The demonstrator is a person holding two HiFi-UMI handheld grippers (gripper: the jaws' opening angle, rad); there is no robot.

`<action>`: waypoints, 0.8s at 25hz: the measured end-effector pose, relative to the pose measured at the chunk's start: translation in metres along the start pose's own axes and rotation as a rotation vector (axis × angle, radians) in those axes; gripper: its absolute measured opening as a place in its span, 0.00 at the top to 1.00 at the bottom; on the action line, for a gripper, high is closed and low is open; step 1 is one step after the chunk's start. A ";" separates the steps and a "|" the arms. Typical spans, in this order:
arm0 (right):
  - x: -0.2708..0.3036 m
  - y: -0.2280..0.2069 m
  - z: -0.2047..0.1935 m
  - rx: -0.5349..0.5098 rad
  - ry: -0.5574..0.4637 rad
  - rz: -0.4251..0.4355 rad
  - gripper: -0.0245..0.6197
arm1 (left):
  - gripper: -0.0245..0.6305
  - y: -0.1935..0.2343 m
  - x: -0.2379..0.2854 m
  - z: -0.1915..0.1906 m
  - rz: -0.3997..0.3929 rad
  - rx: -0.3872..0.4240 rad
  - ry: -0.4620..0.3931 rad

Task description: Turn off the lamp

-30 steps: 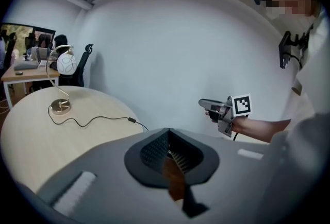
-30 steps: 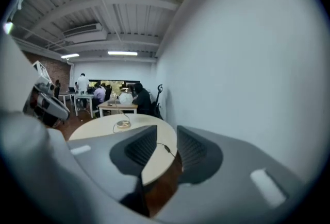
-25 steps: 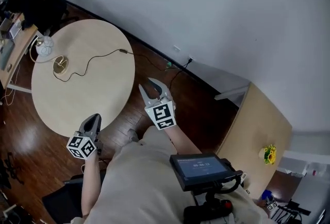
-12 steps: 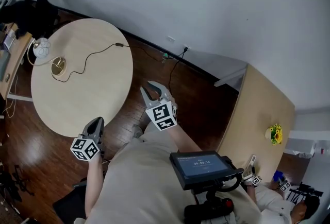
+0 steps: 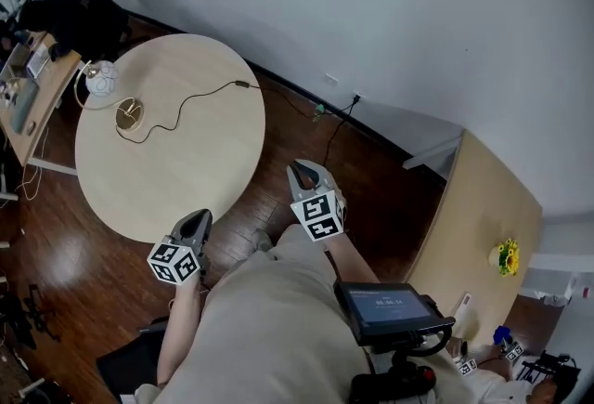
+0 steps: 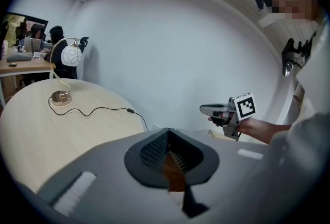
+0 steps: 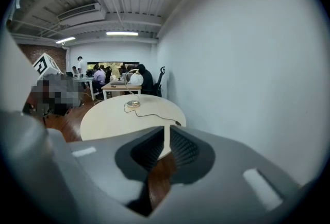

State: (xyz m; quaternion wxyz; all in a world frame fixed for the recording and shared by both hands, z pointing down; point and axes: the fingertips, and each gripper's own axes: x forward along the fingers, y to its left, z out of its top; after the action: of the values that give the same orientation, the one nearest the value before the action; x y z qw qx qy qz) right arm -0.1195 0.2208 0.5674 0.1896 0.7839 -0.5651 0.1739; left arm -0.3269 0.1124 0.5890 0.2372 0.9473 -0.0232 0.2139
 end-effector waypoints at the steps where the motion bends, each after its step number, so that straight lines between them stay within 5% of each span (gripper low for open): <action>1: 0.001 0.001 -0.004 -0.006 0.013 0.004 0.92 | 0.96 0.000 0.001 0.000 -0.002 0.001 0.000; 13: 0.013 -0.003 -0.055 0.065 0.123 0.042 0.96 | 0.96 0.004 0.001 -0.013 0.006 -0.020 -0.002; 20: 0.016 -0.012 -0.158 0.176 0.331 0.018 0.96 | 0.96 -0.009 0.005 -0.025 -0.030 -0.032 0.038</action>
State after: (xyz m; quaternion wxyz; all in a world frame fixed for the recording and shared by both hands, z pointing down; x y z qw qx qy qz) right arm -0.1123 0.2893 0.7109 0.2090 0.7531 -0.5157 0.3509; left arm -0.3311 0.1317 0.6070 0.2560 0.9394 -0.0077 0.2277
